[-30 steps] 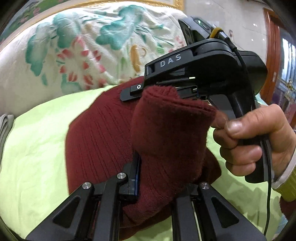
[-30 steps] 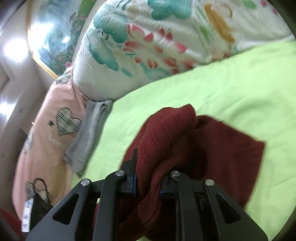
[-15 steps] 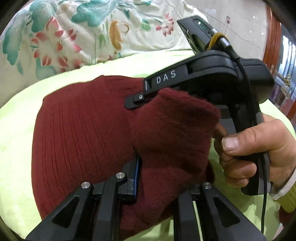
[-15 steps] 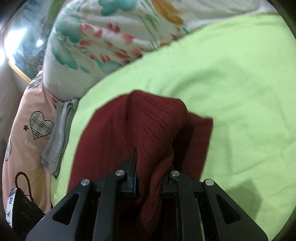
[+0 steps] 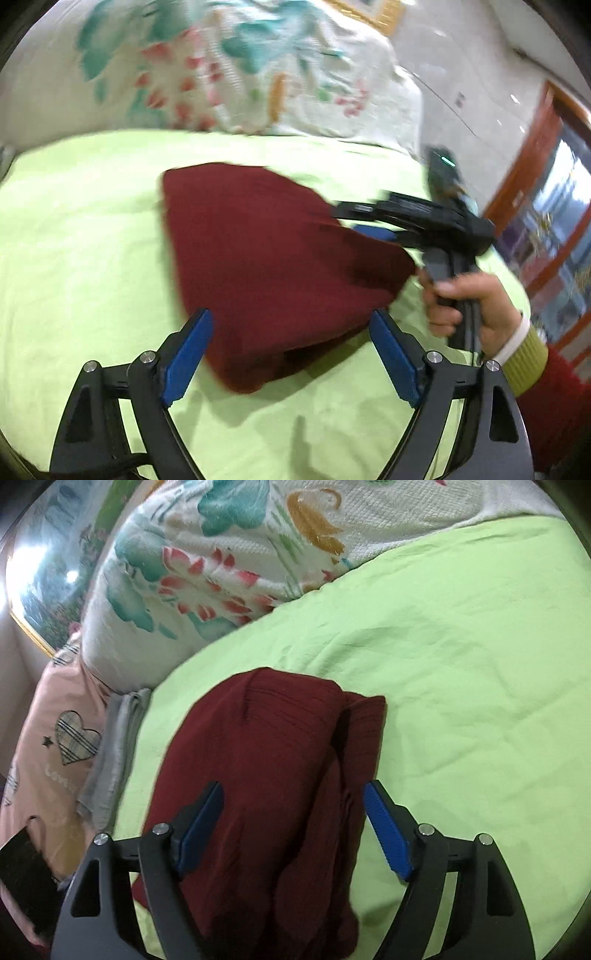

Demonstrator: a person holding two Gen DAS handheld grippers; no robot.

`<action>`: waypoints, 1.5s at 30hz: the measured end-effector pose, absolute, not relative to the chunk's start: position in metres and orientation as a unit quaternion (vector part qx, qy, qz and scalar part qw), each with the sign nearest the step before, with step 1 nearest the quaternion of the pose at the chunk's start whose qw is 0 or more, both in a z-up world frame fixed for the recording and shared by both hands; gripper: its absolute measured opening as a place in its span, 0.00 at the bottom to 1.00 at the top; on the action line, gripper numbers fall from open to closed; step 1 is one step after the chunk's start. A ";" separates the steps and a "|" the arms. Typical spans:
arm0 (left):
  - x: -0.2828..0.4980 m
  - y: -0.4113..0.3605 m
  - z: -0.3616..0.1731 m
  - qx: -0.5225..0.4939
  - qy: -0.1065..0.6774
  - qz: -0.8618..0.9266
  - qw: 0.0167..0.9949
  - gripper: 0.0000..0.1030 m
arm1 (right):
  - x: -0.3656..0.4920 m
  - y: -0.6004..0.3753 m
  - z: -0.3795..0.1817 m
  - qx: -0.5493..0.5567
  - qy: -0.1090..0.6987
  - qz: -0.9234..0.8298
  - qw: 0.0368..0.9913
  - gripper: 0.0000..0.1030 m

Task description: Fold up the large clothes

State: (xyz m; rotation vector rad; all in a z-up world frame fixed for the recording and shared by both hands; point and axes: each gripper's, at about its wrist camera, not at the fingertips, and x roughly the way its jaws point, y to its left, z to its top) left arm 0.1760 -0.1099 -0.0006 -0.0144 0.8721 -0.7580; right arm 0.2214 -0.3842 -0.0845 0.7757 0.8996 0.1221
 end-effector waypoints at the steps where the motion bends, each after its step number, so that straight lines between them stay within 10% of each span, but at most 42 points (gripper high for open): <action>1: 0.179 -0.103 -0.003 -0.017 0.420 -0.353 0.836 0.85 | 0.219 -0.385 -0.085 0.372 0.423 0.059 0.824 0.77; 20: 0.302 -0.118 -0.097 -0.175 0.566 -0.391 0.704 0.96 | 0.243 -0.387 -0.130 0.453 0.462 0.106 0.755 0.79; 24: 0.300 -0.135 -0.095 -0.141 0.559 -0.402 0.711 0.79 | 0.252 -0.376 -0.129 0.430 0.475 0.114 0.759 0.78; 29: 0.286 -0.142 -0.084 -0.103 0.535 -0.398 0.738 0.63 | 0.251 -0.358 -0.129 0.430 0.483 0.114 0.754 0.43; 45: 0.225 0.030 -0.024 -0.095 0.484 -0.332 0.804 0.59 | 0.257 -0.204 -0.072 0.380 0.443 0.222 0.781 0.38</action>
